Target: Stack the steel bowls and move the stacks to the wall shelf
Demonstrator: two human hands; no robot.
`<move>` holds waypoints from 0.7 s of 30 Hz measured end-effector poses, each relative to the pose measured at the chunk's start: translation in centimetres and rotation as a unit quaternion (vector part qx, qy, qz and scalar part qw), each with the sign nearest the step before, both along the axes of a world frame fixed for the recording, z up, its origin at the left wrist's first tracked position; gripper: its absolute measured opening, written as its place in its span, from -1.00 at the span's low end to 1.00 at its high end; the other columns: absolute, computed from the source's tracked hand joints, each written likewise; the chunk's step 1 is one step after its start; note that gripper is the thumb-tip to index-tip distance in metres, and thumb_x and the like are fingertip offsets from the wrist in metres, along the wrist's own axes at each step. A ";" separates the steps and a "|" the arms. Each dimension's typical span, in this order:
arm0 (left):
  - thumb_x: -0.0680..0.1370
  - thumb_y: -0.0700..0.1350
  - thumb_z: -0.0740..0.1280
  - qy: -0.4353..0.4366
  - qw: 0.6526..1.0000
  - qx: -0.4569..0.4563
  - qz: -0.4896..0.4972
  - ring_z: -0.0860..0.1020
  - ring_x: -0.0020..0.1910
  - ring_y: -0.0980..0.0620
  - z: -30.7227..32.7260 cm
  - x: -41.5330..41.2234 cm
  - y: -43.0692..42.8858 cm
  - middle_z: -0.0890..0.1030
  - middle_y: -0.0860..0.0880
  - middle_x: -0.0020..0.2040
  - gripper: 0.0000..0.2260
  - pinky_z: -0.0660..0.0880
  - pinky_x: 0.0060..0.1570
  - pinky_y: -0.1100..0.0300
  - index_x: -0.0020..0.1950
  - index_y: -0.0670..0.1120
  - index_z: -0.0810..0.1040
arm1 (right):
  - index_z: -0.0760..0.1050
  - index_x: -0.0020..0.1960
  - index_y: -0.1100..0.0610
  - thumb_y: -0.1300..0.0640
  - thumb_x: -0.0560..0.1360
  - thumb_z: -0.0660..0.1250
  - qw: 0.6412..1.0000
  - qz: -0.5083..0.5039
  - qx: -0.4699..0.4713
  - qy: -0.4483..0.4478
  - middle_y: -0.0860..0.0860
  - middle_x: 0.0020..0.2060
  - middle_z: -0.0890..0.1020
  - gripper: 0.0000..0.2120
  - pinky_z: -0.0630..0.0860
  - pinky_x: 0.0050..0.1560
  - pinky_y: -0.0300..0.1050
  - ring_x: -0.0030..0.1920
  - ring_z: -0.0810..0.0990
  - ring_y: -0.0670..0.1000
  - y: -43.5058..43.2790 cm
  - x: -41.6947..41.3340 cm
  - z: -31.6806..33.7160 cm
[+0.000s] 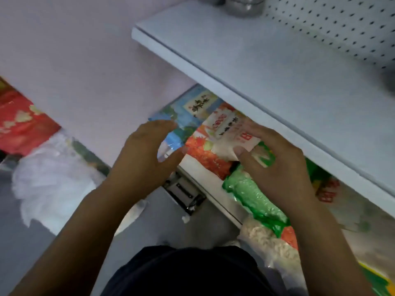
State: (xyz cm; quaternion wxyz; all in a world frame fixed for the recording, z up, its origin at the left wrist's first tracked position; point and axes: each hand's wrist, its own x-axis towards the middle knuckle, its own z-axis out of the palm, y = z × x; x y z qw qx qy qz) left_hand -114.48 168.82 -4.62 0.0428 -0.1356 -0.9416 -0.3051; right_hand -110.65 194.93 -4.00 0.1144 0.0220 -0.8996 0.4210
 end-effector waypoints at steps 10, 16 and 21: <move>0.59 0.17 0.37 -0.064 0.957 -0.050 0.280 0.38 0.51 -0.03 -2.0 14.1 -20.2 0.50 0.01 0.47 -0.47 0.22 0.46 0.13 0.49 -0.03 0.47 | 0.57 0.39 -0.02 0.02 0.55 0.47 0.944 0.308 0.004 -0.116 -0.19 0.39 0.55 -0.59 0.29 0.42 -0.42 0.40 0.45 -0.25 -23.7 -1.3 -3.4; 0.58 0.20 0.33 -0.083 0.889 -0.028 0.450 0.43 0.46 -0.06 -3.2 23.4 -25.5 0.52 -0.01 0.44 -0.45 0.36 0.46 -0.06 0.49 -0.06 0.47 | 0.51 0.42 -0.12 -0.06 0.56 0.45 0.866 0.476 0.052 -0.147 -0.25 0.42 0.50 -0.56 0.35 0.48 -0.16 0.40 0.42 -0.24 -34.9 0.4 -3.5; 0.59 0.21 0.30 -0.104 0.803 -0.010 0.586 0.33 0.54 -0.03 -3.0 29.7 -27.1 0.46 0.00 0.50 -0.41 0.32 0.49 -0.07 0.54 -0.05 0.40 | 0.51 0.44 -0.08 -0.06 0.56 0.45 0.784 0.598 0.099 -0.134 -0.24 0.42 0.50 -0.55 0.27 0.47 -0.27 0.45 0.39 -0.22 -43.5 2.0 -3.7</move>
